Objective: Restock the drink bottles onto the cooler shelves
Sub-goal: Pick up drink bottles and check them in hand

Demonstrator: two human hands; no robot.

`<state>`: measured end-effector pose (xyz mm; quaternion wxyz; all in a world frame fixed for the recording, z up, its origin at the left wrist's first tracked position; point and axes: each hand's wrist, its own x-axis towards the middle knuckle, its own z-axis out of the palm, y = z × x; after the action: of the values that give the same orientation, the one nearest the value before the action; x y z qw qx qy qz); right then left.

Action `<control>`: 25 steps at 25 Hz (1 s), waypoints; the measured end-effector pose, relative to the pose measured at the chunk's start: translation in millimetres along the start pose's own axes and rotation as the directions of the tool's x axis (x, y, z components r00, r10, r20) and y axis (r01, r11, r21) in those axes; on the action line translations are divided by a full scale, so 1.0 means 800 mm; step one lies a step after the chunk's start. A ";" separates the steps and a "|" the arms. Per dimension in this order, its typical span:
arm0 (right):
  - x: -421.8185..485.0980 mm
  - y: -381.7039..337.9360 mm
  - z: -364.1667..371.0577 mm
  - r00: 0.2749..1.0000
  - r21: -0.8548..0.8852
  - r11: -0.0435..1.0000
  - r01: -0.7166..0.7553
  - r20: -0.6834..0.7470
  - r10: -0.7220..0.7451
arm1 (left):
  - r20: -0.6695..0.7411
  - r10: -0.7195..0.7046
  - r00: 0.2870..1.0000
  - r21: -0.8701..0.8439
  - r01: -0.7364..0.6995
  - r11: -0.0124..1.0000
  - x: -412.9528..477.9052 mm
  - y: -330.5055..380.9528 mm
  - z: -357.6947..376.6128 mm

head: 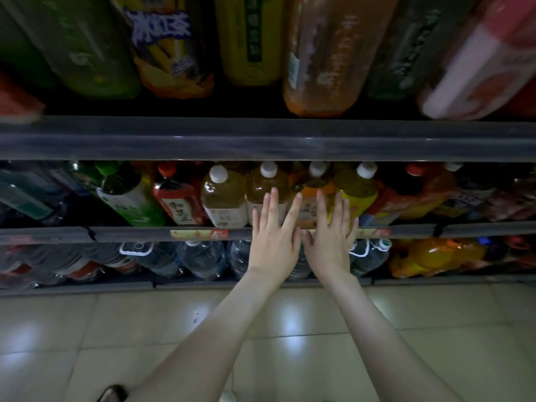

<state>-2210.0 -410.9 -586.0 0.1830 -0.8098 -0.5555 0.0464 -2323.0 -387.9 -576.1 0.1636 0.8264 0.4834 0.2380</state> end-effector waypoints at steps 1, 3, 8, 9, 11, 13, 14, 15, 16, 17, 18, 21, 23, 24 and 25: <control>0.002 0.019 -0.005 1.000 0.003 1.000 -0.006 0.003 0.006 | 0.007 0.015 1.000 0.006 -0.015 1.000 0.004 0.012 0.013; 0.007 0.066 -0.016 1.000 0.009 1.000 -0.014 -0.027 0.015 | 0.016 0.042 0.999 0.034 -0.042 0.999 0.012 0.042 0.045; 0.051 0.174 -0.048 0.995 0.029 0.999 -0.028 -0.100 0.030 | -0.073 0.039 0.997 0.162 -0.026 0.986 0.058 0.109 0.108; 0.061 0.189 -0.051 0.998 0.021 1.000 -0.014 -0.060 0.015 | -0.066 0.013 0.998 0.191 0.000 0.982 0.071 0.116 0.117; 0.073 0.208 -0.050 0.999 0.011 0.999 0.044 -0.008 -0.044 | -0.059 -0.035 0.998 0.238 0.048 0.970 0.085 0.119 0.132; 0.077 0.218 -0.051 0.996 0.032 0.995 0.090 -0.011 -0.090 | -0.075 -0.024 0.997 0.299 0.045 0.953 0.090 0.118 0.141; 0.079 0.219 -0.052 0.995 0.047 0.994 0.099 -0.016 -0.099 | -0.091 -0.007 0.996 0.317 0.035 0.948 0.091 0.117 0.145; 0.080 0.221 -0.052 0.995 0.066 0.993 0.100 -0.017 -0.099 | -0.112 0.008 0.994 0.331 0.030 0.943 0.092 0.117 0.149; 0.081 0.221 -0.052 0.995 0.089 0.991 0.100 -0.018 -0.099 | -0.132 0.009 0.991 0.335 0.036 0.941 0.093 0.120 0.152; 0.081 0.221 -0.052 0.995 0.110 0.988 0.104 -0.021 -0.102 | -0.144 -0.010 0.990 0.323 0.057 0.945 0.095 0.126 0.156; 0.079 0.221 -0.052 0.994 0.122 0.986 0.109 -0.022 -0.107 | -0.145 -0.054 0.988 0.295 0.095 0.951 0.095 0.135 0.159; 0.060 0.217 -0.050 0.993 0.115 0.988 0.107 0.030 -0.111 | -0.088 -0.162 0.983 0.188 0.176 0.966 0.082 0.155 0.166; 0.040 0.212 -0.053 0.992 0.141 0.988 0.068 0.098 -0.082 | -0.039 -0.159 0.986 0.151 0.163 0.975 0.064 0.156 0.160; 0.030 0.207 -0.054 0.990 0.163 0.985 0.050 0.119 -0.070 | -0.019 -0.142 0.990 0.135 0.143 0.980 0.054 0.152 0.153; 0.022 0.199 -0.057 0.989 0.186 0.982 0.035 0.133 -0.061 | 0.008 -0.122 0.992 0.115 0.121 0.986 0.044 0.145 0.145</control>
<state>-2050.3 -456.2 -596.7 0.2191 -0.7707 -0.5795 0.1488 -2160.2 -417.2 -606.1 0.1337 0.8052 0.5445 0.1932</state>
